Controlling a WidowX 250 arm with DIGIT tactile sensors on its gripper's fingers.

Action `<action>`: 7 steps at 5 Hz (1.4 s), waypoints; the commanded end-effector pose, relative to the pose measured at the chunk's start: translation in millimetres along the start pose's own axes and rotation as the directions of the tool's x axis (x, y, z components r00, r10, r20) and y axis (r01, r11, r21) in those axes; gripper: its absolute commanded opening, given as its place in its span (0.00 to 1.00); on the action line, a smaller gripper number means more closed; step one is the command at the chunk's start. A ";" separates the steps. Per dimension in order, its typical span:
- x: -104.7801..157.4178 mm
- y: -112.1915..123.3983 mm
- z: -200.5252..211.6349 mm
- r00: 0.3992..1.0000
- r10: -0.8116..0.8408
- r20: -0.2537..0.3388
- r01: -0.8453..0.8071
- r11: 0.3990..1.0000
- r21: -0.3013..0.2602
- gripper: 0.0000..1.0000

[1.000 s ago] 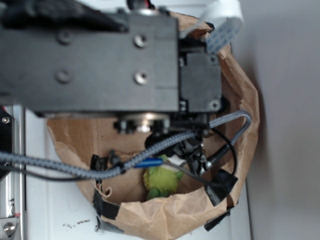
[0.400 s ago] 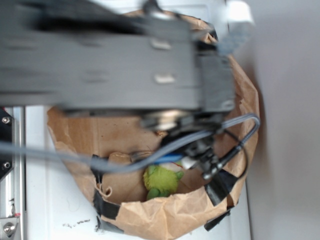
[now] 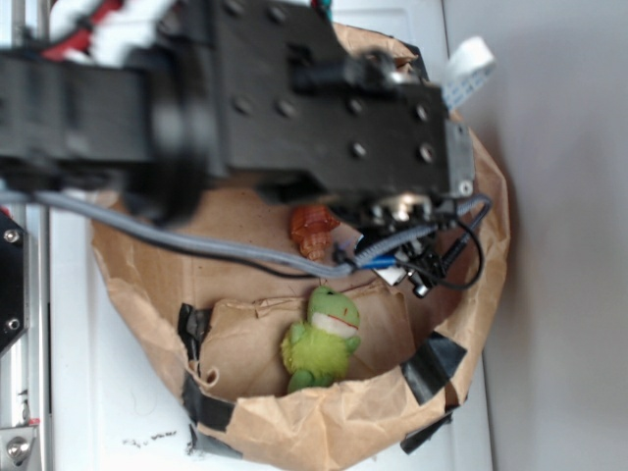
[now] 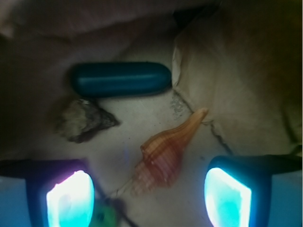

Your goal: Grab the shell.

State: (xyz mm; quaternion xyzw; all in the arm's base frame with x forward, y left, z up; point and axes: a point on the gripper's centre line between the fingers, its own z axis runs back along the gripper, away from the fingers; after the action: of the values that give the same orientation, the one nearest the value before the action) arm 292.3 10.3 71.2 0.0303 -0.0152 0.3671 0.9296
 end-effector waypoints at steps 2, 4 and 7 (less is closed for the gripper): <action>19.0 9.9 -23.2 0.993 0.104 0.053 -0.105 0.994 0.025 1.00; 9.4 10.8 -34.5 0.997 0.047 0.058 -0.050 0.997 0.050 1.00; -1.6 6.6 -49.6 0.992 0.046 0.117 -0.052 0.998 0.045 0.00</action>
State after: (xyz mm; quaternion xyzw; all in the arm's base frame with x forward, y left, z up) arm 290.5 13.8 20.1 0.0750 -0.0587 0.3879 0.9168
